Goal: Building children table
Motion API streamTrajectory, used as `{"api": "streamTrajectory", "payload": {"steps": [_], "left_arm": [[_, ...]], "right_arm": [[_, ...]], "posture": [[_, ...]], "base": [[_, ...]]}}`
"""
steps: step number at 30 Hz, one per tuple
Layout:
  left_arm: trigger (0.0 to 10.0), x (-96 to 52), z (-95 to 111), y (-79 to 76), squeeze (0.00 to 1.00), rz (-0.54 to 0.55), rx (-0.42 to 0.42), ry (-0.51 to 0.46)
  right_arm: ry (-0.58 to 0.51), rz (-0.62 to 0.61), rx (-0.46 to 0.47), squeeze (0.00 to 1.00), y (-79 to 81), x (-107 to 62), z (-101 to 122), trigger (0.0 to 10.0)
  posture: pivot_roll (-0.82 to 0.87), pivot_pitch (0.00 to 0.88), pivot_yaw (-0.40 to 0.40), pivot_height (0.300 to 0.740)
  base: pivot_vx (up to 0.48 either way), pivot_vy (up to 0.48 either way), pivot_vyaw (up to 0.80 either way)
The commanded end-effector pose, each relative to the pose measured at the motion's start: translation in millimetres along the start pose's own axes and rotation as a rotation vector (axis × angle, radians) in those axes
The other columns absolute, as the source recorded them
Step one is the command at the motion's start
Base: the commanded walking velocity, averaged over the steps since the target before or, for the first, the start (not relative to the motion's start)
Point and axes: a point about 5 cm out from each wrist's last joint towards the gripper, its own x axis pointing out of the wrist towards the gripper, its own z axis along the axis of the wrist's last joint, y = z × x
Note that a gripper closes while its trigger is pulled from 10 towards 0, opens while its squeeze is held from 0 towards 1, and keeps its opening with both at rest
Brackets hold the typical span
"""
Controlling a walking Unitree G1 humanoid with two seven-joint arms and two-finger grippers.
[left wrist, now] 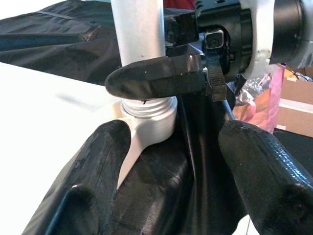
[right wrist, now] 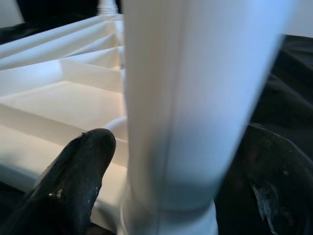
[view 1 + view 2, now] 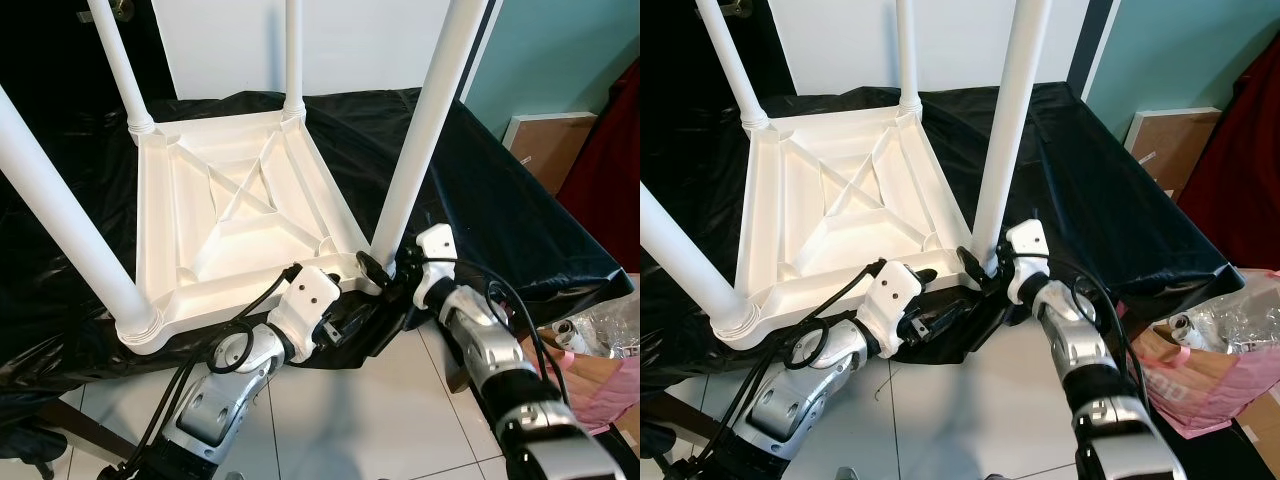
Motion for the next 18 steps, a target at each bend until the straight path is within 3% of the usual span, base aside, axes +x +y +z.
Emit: {"api": "streamTrajectory", "payload": {"steps": [1,9,10,11,12,13,14,18], "left_arm": [[10.0,1.4,-3,-3.5,0.00,-0.054,0.003,0.014],[10.0,1.0,-2,-3.2,0.00,-0.038,0.004,0.008],[10.0,0.6,-2,-3.0,0.00,-0.035,0.004,0.009],[10.0,0.6,-2,-3.0,0.00,-0.035,0.004,0.009],[10.0,0.2,-3,-2.7,0.00,-0.031,0.004,0.010],[10.0,0.0,-3,-2.5,0.00,-0.029,0.005,0.011],[10.0,-0.3,-3,-2.4,0.00,-0.027,0.004,0.011],[10.0,-0.5,-3,-1.6,0.00,-0.025,0.005,0.011]], "right_arm": [[0.026,0.027,-0.001,0.00,0.1,-1.2,-5,10.0],[0.063,0.108,-0.043,0.00,2.1,9.7,-3,10.0],[0.070,0.111,-0.052,0.00,1.9,10.3,-3,6.4],[0.070,0.111,-0.052,0.00,1.9,10.3,-3,6.4],[0.078,0.107,-0.054,0.00,1.1,10.3,-4,0.9],[0.083,0.107,-0.054,0.00,0.2,10.5,-5,0.9],[0.085,0.106,-0.049,0.00,-0.6,10.4,-5,0.0],[0.088,0.103,-0.052,0.00,-1.8,10.7,-6,0.0]], "posture": [[0.03,0.031,-0.067,0.740],[0.05,0.025,-0.082,0.740],[0.06,0.025,-0.084,0.740],[0.06,0.025,-0.084,0.740],[0.06,0.024,-0.085,0.740],[0.06,0.024,-0.085,0.740],[0.06,0.024,-0.085,0.740],[0.06,0.020,-0.084,0.740]], "base": [[0.000,0.000,0.00],[0.000,0.000,0.00],[0.000,0.000,0.00],[0.000,0.000,0.00],[0.000,0.000,0.00],[0.000,0.000,0.00],[0.000,0.000,0.00],[0.000,0.000,0.00]]}}
